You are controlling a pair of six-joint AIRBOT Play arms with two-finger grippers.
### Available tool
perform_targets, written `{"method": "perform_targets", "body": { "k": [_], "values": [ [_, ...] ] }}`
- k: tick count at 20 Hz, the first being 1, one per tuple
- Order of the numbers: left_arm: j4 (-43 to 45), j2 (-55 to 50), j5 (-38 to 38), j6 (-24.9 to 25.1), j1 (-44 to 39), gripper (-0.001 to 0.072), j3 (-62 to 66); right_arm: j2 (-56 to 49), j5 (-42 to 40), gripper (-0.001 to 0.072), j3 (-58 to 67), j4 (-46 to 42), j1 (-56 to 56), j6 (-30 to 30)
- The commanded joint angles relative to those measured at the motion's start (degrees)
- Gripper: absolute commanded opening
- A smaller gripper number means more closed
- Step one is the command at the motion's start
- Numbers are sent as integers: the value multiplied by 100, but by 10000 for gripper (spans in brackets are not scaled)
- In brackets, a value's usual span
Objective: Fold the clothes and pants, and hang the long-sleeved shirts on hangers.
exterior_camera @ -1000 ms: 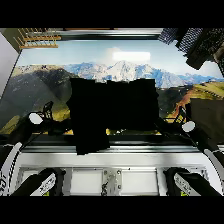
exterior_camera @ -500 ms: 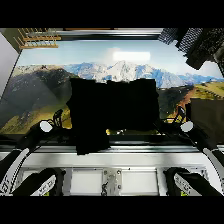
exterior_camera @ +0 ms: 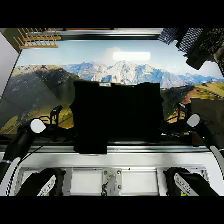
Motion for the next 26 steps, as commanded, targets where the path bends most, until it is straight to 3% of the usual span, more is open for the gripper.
{"method": "perform_targets", "body": {
  "k": [1,3,7,11,16,21,25,26],
  "values": [
    [98,1108,-1589,-424,61,8,-26,326,1746,17,474,-1040,-42,-149],
    [96,1528,-1998,-588,61,8,114,341,2247,17,688,-1095,-42,-149],
    [105,1309,-1655,-645,61,9,787,295,2441,16,1246,-1091,-24,-68],
    [105,-116,-1012,-2,61,9,1705,-240,2337,16,1998,-1091,-24,-33],
    [153,-2253,-662,479,68,9,3397,-1733,2133,17,3307,-1073,-13,-37],
    [146,-3711,-389,527,68,9,4841,-2979,1893,17,4527,-1027,-11,-37],
    [94,-4454,-457,525,68,17,5646,-3329,841,30,4795,-264,-13,-44],
    [79,-4605,-426,507,68,271,5842,-3344,476,100,4795,-2,-13,-151]
  ]
}}
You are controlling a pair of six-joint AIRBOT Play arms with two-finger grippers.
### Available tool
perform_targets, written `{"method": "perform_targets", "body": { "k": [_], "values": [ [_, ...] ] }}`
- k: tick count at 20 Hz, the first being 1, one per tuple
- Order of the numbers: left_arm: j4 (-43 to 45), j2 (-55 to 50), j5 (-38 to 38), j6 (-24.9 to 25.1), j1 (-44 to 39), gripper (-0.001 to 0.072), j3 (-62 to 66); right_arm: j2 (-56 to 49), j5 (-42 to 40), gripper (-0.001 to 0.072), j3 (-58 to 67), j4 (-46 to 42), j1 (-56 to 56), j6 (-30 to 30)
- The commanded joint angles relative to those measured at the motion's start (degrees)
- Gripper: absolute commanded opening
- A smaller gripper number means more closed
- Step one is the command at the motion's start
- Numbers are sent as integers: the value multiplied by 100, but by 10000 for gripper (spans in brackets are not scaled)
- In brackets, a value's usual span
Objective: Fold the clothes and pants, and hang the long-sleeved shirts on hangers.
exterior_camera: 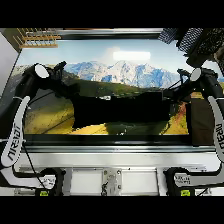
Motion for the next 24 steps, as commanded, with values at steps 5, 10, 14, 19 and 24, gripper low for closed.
{"method": "perform_targets", "body": {
  "k": [5,10,14,19,24],
  "values": [
    [-79,-612,374,-339,-4,420,1447,-2,-1718,675,205,1764,-201,-1460],
    [-70,-63,654,-289,-424,9,479,120,-629,675,-232,1768,-1412,-2319],
    [-87,15,1099,-297,-1246,9,-514,26,-612,675,-1344,2046,-2284,-2815],
    [-85,9,2155,-511,-2166,9,-1036,-590,-636,674,-1757,3180,-2260,-3335],
    [-125,-516,1856,-599,-2428,9,-361,-984,-944,580,-1757,4022,-1508,-3499]
  ]
}}
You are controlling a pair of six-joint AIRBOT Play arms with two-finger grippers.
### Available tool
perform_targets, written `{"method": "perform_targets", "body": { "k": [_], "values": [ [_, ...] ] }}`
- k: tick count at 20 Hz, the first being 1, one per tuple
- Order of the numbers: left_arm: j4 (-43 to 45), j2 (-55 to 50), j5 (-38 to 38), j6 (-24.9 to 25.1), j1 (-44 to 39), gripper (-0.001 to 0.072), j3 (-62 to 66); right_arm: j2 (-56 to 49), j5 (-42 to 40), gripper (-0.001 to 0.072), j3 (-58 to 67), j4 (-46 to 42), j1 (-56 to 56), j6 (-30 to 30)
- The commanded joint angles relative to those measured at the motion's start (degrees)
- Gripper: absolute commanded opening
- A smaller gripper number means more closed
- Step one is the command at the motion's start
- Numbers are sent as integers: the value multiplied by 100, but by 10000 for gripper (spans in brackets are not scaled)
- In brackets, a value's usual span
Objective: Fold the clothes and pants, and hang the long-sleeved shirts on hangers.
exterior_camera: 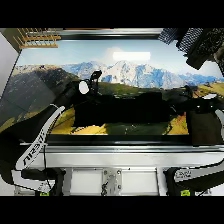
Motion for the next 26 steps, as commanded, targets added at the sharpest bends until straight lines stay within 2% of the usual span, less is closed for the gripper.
{"method": "perform_targets", "body": {
  "k": [1,2,3,4,5,6,9,11,13,17,20,26],
  "values": [
    [-138,-396,-131,-57,-208,9,470,-205,-393,580,-46,518,479,-155],
    [-258,-527,-129,-57,-210,9,625,-205,-507,578,-44,551,597,-155],
    [-385,-627,-116,-55,-219,9,737,-205,-573,462,-42,546,678,-157],
    [-452,-732,-92,-61,-219,9,822,-203,-590,206,-42,525,710,-160],
    [-450,-817,-96,-61,-219,9,872,-188,-588,61,-39,522,706,-157],
    [-450,-883,-103,-61,-219,9,876,-127,-557,17,-31,474,664,-144],
    [-494,-1104,-144,-59,-221,9,876,243,-177,17,271,-343,520,415],
    [-1023,-1294,-44,-39,-219,9,879,525,448,16,798,-1250,498,903],
    [-1648,-1478,116,258,-258,9,890,743,1040,16,1438,-1755,601,1202],
    [-2076,-1727,505,378,-527,9,896,916,1939,16,2559,-2238,1204,1711],
    [-2074,-1978,450,378,-758,9,1222,918,2483,16,3178,-2634,1882,1932],
    [-2028,-2632,92,354,-1019,8,2184,918,2590,17,3943,-2780,2940,2068]
  ]
}}
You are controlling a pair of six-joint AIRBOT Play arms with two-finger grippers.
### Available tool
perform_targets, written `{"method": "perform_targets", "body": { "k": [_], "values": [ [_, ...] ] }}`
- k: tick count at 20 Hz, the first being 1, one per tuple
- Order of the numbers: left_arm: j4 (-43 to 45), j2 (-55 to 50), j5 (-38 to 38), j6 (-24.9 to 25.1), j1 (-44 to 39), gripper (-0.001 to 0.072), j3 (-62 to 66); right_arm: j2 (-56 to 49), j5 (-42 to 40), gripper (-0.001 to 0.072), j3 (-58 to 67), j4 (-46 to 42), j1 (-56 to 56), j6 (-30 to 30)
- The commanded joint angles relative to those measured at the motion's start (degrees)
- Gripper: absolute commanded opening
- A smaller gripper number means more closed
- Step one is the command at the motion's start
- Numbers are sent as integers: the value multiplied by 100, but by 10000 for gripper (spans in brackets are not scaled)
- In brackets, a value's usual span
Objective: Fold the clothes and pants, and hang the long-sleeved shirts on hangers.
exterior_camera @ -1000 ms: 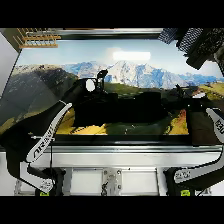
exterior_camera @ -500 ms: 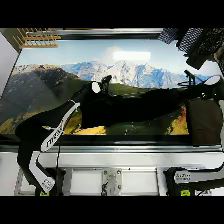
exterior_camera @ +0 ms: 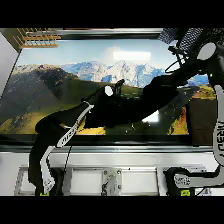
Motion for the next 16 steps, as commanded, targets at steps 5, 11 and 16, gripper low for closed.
{"method": "perform_targets", "body": {
  "k": [5,11,16],
  "values": [
    [-15,-387,-264,-76,-90,8,492,7,52,17,378,-136,874,114],
    [1355,595,-688,-125,680,8,485,7,-201,17,385,-127,1259,164],
    [2865,1705,-1432,-125,1803,8,485,-39,-767,17,385,20,1847,372]
  ]
}}
